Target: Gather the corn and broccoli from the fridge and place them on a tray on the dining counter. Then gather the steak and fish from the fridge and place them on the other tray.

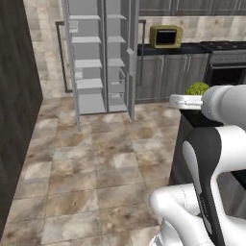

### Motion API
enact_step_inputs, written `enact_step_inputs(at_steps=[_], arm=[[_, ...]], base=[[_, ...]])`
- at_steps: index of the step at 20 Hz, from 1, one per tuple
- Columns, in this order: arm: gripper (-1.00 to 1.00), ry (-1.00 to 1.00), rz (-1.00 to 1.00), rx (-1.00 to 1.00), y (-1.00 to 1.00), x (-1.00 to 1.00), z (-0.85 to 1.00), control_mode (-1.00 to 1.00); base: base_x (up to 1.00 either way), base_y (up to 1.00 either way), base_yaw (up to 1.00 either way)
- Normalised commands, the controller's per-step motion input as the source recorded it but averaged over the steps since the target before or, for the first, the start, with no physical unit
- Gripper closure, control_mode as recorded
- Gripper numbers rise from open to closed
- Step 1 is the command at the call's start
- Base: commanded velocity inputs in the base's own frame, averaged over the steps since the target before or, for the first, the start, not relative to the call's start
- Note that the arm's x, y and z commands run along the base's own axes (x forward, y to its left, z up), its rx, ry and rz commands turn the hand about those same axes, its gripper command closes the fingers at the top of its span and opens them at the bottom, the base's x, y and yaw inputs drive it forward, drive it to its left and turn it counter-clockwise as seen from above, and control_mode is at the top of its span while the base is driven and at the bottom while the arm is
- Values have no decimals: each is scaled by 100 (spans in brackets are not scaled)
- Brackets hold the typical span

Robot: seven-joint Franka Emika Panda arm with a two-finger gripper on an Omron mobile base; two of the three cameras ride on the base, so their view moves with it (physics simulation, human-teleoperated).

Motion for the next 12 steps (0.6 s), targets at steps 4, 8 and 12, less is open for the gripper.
enact_step_inputs(at_steps=[4,8,12], arm=[[100,0,0,0,0,0,0,100],[100,0,0,0,0,0,0,100],[100,0,0,0,0,0,0,100]], base=[[-100,-6,-3],[-100,-26,-2],[-100,-38,-4]])
